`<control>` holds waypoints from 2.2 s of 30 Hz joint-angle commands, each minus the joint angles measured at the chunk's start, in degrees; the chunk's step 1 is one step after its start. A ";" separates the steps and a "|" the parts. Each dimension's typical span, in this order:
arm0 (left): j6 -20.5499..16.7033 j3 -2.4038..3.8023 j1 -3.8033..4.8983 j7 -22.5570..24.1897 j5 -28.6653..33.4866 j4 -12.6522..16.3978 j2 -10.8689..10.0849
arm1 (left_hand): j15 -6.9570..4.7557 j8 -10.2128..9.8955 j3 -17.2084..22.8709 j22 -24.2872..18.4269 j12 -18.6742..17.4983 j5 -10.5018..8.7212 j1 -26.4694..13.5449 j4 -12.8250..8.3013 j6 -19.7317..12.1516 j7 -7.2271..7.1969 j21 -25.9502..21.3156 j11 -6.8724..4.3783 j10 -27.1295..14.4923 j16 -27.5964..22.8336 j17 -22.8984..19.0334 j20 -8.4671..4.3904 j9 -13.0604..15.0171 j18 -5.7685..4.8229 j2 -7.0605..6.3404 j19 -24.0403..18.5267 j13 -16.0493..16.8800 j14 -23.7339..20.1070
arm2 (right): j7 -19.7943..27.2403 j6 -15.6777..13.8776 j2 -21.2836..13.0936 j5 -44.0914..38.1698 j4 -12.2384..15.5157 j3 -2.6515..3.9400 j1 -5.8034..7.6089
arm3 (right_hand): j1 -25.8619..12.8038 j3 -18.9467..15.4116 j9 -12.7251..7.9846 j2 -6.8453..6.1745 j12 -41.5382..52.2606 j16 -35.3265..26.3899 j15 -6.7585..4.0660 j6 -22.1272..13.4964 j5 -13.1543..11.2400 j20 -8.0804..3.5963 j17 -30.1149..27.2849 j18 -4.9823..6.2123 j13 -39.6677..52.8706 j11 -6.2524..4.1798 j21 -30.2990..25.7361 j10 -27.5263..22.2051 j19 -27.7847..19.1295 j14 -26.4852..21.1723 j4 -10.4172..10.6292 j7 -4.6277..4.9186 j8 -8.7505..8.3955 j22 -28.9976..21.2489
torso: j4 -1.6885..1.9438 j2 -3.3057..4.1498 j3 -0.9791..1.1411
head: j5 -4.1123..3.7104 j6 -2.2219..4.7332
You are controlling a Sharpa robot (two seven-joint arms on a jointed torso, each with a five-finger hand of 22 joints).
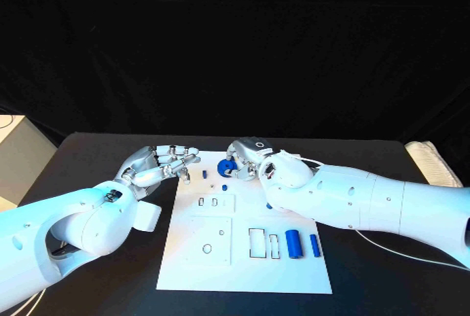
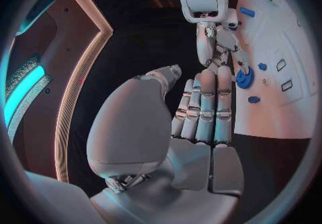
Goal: Assemble the parts on the task board
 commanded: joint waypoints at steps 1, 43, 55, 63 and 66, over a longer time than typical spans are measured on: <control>1.29 0.04 0.08 -0.04 -0.36 0.03 0.08 | 0.05 -0.11 0.37 0.06 0.00 -0.23 -0.35 0.07 -0.46 0.04 0.34 0.11 -0.47 -0.21 -0.08 -0.09 0.06 0.83 0.19 -0.40 0.05 -0.17 | 0.05 0.54 0.10 0.31 -0.27 0.02 0.01 | -0.49 -0.82 -0.29 -0.83 -0.67 0.36 0.65 -0.94 0.02 0.70 15.07 -0.39 12.49 0.55 0.40 3.76 5.99 5.97 0.28 0.17 -0.65 15.09 | -0.02 -0.01 0.04 | 0.08 0.07; 0.91 0.04 0.09 -0.26 -0.40 -0.28 -0.11 | 0.06 -0.12 0.48 0.12 -0.01 -0.21 -0.36 0.03 -0.55 0.06 0.45 0.13 -0.58 -0.22 -0.19 -0.07 0.10 0.83 0.28 -0.48 0.05 -0.17 | 1.06 2.64 -1.44 2.52 0.78 -0.26 -0.13 | -9.00 -6.98 -1.08 1.42 -0.49 0.36 1.11 -1.10 0.05 1.34 15.08 -0.39 12.81 0.94 0.40 3.96 5.99 5.97 1.45 0.46 -2.12 15.09 | -0.09 0.03 0.12 | 0.25 0.10; 0.88 0.04 0.08 -0.24 -0.42 -0.65 -0.33 | 0.06 -0.13 0.51 0.13 -0.01 -0.21 -0.34 -0.01 -0.58 0.07 0.49 0.14 -0.61 -0.22 -0.23 -0.07 0.12 0.83 0.28 -0.50 0.05 -0.16 | 1.93 -4.24 -6.13 2.55 5.84 0.05 -0.06 | -8.61 -6.68 -1.09 1.33 -0.23 0.36 1.03 -0.83 0.87 1.26 15.08 -0.39 13.08 0.85 0.40 4.22 5.99 5.97 1.31 0.36 -2.07 15.09 | -0.34 -0.12 0.18 | 0.43 0.22; 0.87 0.04 0.08 -0.09 -0.42 -1.36 -0.46 | 0.06 -0.13 0.51 0.13 -0.01 -0.21 -0.34 -0.01 -0.58 0.07 0.49 0.14 -0.61 -0.22 -0.23 -0.07 0.12 0.83 0.28 -0.50 0.05 -0.16 | 6.55 -6.78 -15.15 11.41 13.79 0.64 1.76 | -7.45 -6.35 -1.24 0.86 -0.61 0.36 1.03 -1.07 0.79 1.21 15.08 -0.39 12.72 0.89 0.40 3.88 5.99 5.97 1.02 0.46 -2.34 15.09 | -1.30 -0.36 0.60 | 0.54 0.79; 0.93 0.04 0.08 -0.05 -0.42 -1.58 -0.42 | 0.06 -0.13 0.51 0.13 -0.01 -0.21 -0.34 -0.01 -0.58 0.07 0.49 0.14 -0.61 -0.22 -0.23 -0.07 0.12 0.83 0.28 -0.50 0.05 -0.16 | 8.98 -4.01 -18.60 16.63 15.86 0.70 2.52 | -5.49 -5.74 -1.35 0.83 -0.76 0.35 1.04 -0.97 0.22 1.22 15.06 -0.39 12.61 0.92 0.40 3.76 5.99 5.96 0.69 0.49 -2.46 15.09 | -1.64 -0.50 0.79 | 0.67 0.81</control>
